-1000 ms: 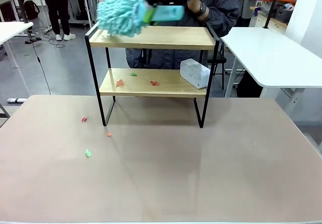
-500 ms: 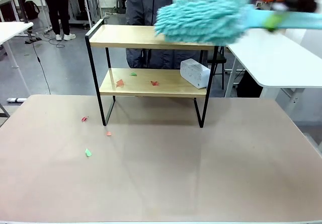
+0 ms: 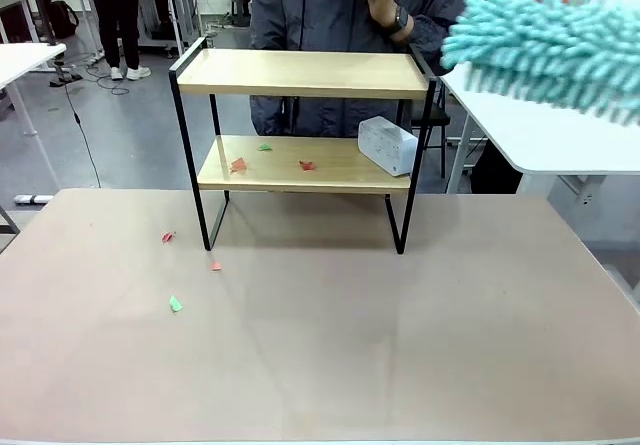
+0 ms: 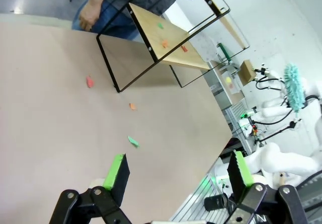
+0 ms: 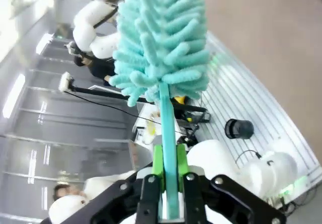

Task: Clean the shelf.
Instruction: Clean the specific tier of the Shelf with the Duster once objects are removed.

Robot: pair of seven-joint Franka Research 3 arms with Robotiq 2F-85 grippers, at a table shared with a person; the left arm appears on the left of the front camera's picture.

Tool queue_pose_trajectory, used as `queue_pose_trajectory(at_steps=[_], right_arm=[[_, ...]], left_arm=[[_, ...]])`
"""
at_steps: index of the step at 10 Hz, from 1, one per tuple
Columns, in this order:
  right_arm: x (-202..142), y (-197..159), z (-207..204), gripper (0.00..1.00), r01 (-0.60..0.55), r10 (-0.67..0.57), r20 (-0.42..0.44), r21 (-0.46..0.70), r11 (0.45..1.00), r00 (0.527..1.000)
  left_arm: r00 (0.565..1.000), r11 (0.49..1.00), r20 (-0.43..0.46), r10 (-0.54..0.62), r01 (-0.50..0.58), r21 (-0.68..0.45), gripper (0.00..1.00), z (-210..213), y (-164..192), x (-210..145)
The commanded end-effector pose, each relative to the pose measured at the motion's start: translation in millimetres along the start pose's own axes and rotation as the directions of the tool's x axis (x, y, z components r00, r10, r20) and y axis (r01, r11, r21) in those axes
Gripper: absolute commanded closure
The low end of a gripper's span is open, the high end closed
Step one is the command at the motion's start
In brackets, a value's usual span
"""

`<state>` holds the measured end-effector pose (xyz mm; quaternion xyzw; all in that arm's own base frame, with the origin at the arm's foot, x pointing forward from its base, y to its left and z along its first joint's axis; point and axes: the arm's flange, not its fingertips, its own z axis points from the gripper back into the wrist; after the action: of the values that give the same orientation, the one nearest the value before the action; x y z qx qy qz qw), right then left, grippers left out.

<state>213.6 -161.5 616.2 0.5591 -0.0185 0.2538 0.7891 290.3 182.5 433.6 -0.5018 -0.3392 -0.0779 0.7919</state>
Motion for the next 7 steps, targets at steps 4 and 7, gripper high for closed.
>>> queue_pose_trajectory(at_steps=[4,7], right_arm=[[-53.6,-144.2,-21.7,0.88,0.242,-0.314,0.238,0.289,0.926,0.919],[-56.8,-172.9,-54.5,0.88,0.295,-0.383,0.289,0.306,0.905,0.877]], left_arm=[[1.000,1.000,0.022,-0.017,0.017,-0.019,0.00,-2.7,-0.4,-2.0],[1.000,1.000,0.022,-0.017,0.017,-0.019,0.00,-2.7,-0.4,-2.0]])
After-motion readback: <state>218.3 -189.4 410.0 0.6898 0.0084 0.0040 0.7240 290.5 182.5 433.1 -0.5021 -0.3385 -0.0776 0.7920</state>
